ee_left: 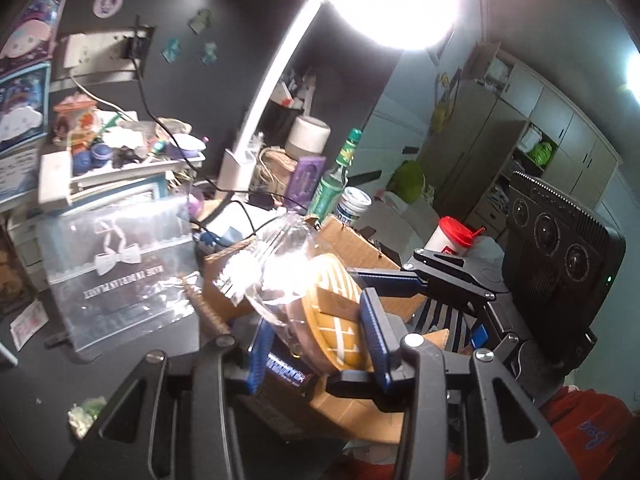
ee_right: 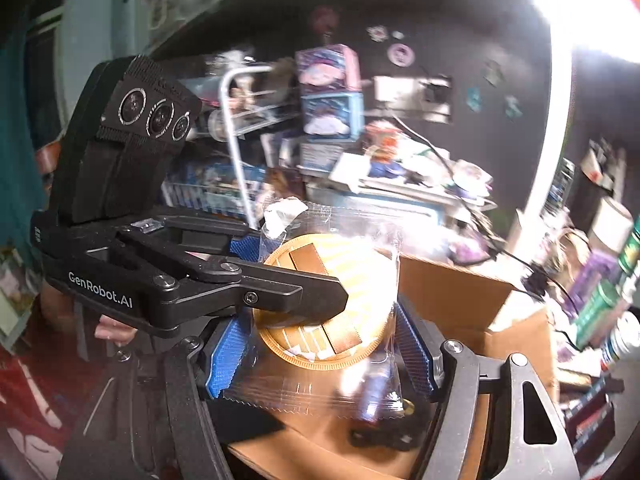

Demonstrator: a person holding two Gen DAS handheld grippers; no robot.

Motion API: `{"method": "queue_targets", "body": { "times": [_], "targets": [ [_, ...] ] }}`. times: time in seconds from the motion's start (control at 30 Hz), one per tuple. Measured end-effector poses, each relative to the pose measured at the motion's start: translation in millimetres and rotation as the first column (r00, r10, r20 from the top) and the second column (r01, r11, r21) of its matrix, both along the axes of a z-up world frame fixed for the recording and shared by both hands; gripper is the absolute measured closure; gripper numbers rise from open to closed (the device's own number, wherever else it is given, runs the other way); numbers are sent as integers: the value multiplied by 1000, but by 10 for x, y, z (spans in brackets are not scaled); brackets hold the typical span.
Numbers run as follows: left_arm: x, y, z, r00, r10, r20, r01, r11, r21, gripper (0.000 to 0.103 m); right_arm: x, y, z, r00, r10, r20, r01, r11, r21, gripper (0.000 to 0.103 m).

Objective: Organize objects
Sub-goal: 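Carry the bagged orange cookie into the box and release it, then move the right gripper back toward the white flower and jelly cup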

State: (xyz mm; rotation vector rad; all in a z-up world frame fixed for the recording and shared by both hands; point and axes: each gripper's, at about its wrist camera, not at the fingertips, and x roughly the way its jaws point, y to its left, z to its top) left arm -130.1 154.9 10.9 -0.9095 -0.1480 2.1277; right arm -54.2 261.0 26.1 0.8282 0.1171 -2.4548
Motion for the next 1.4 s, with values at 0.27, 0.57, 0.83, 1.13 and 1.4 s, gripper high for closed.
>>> {"method": "queue_targets", "body": {
  "times": [0.27, 0.57, 0.83, 1.13, 1.4],
  "targets": [
    [-146, 280, -77, 1000, 0, 6, 0, 997, -76, 24, -86, 248, -132, 996, -84, 24, 82, 994, 70, 28],
    [-41, 96, 49, 998, 35, -47, -38, 997, -67, 23, -12, 303, -71, 993, -120, -13, 121, 990, 75, 24],
    [253, -537, 177, 975, 182, -126, -186, 982, -19, 23, 117, -63, 13, 999, -27, -36, 29, 999, 39, 24],
    [630, -1614, -60, 895, 413, -169, -424, 905, -30, 22, 331, -1140, -88, 974, 226, -33, -225, 974, 24, 24],
    [778, -2291, -620, 845, 524, -103, -530, 847, -39, 22, -56, -2001, -815, 941, 309, 140, -317, 948, 37, 25]
  ]
}}
